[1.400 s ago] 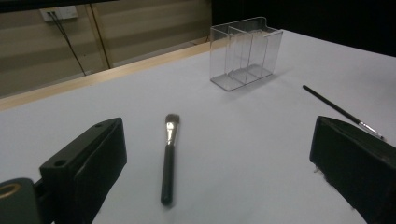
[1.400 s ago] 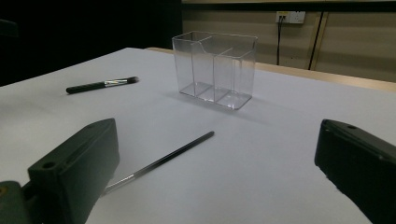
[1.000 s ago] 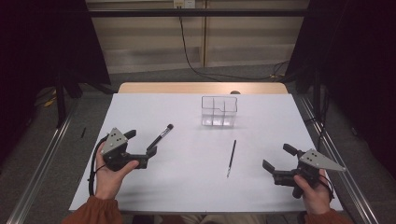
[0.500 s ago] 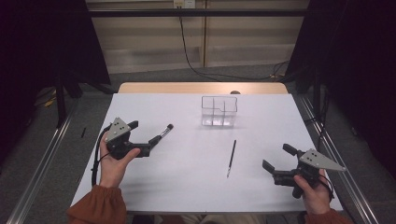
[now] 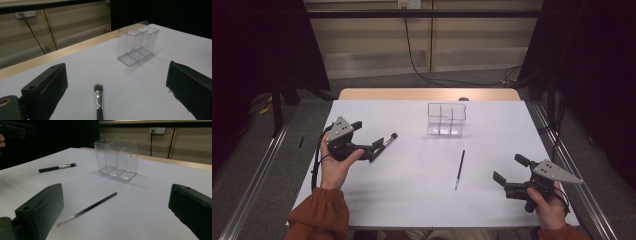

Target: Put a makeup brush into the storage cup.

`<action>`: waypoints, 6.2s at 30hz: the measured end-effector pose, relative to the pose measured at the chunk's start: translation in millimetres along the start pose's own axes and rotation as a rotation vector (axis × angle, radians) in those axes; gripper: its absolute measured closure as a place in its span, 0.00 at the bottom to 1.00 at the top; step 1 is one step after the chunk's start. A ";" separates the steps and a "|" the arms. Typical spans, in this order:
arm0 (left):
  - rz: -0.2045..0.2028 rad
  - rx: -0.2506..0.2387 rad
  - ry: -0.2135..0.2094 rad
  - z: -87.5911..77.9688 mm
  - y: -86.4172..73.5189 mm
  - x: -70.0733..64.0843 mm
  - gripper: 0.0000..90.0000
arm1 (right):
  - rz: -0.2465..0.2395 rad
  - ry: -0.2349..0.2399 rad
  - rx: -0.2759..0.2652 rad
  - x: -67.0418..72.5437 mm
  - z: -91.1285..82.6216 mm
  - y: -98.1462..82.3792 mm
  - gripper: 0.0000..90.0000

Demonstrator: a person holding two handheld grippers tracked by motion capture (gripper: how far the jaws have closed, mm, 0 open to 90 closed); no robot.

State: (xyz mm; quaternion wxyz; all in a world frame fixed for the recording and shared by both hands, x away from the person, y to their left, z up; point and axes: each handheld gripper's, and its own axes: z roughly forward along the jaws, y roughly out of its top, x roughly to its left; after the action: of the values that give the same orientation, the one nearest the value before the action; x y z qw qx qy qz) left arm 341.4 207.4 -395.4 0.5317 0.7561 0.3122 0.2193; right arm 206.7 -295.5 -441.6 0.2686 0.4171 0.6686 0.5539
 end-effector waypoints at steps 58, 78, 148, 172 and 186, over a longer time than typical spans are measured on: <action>-0.002 0.596 -0.037 65.7 20.0 35.7 0.09 | -0.005 0.008 0.010 0.3 2.2 -0.6 0.00; 0.024 0.835 -0.083 89.2 -2.8 37.6 0.11 | -0.005 0.015 0.017 0.6 2.7 -1.0 0.00; -0.094 0.926 -0.076 94.6 -14.0 39.1 0.89 | -0.011 0.033 0.037 1.7 5.0 -2.2 0.00; -0.157 0.658 -0.018 67.7 -4.1 40.4 0.89 | -0.010 0.030 0.034 1.6 5.3 -2.1 0.00; -0.191 0.456 -0.006 53.2 -5.9 35.2 0.89 | -0.008 0.027 0.033 1.9 5.1 -2.1 0.00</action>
State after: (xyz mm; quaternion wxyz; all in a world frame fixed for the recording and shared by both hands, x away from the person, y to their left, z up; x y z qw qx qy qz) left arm 400.2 198.2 -419.0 0.3665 0.8244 0.4220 0.0898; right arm 209.4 -291.4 -444.7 0.2549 0.4112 0.6828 0.5474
